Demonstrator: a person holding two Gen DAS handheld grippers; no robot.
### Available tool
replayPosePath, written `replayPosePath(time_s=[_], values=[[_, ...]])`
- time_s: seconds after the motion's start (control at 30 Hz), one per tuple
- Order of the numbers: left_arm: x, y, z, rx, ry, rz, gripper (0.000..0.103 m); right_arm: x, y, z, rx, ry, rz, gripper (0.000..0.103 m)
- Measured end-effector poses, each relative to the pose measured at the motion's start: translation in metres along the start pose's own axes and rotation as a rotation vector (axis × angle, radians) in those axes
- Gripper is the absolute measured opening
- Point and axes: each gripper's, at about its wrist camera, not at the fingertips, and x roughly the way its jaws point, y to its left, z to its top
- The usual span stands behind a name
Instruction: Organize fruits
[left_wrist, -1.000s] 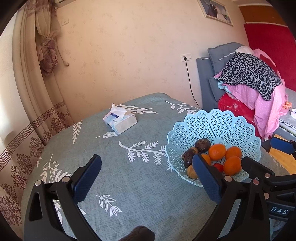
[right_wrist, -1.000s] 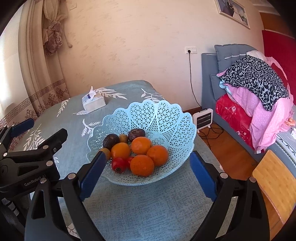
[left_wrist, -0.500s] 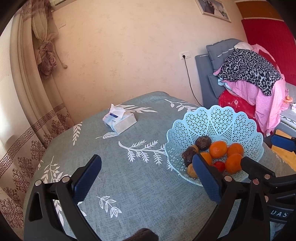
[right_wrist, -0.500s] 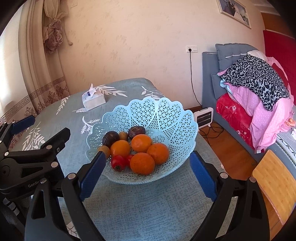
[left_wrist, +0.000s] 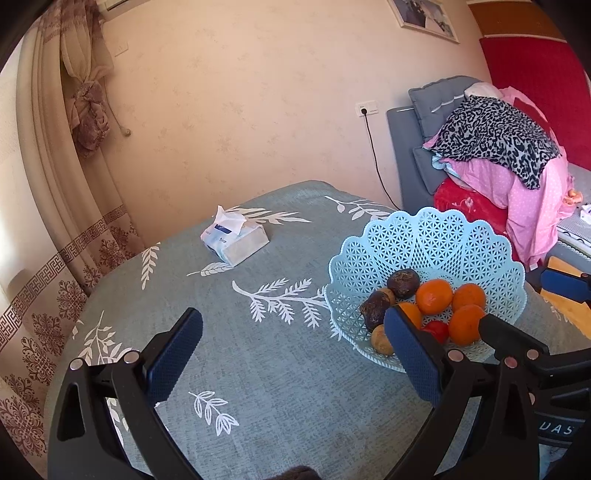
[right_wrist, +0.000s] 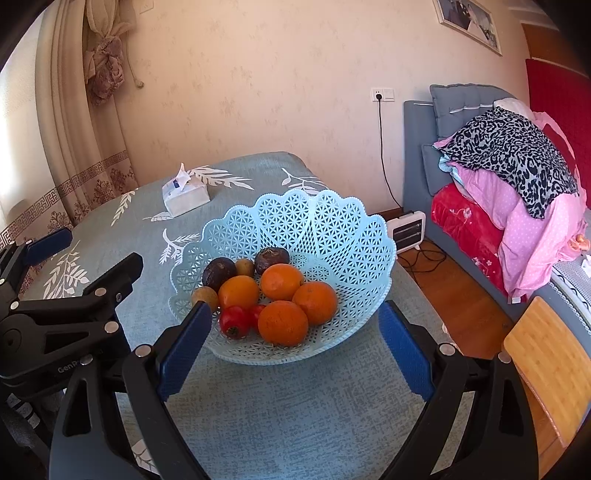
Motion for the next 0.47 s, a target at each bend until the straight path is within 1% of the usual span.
replayPosePath(time_s=[0.2,0.3,0.47], values=[[0.002,0.000,0.000,-0.001,0.011,-0.003,0.098,0.002,-0.001,-0.002,0.005,0.006,0.002,0.093],[0.003,0.003,-0.001,-0.023,0.033,-0.021,0.098,0.003,-0.002,-0.002,0.012,0.013,0.004,0.093],[0.006,0.012,-0.006,-0.057,0.072,-0.025,0.098,0.004,0.002,-0.004,0.006,0.022,0.016,0.093]])
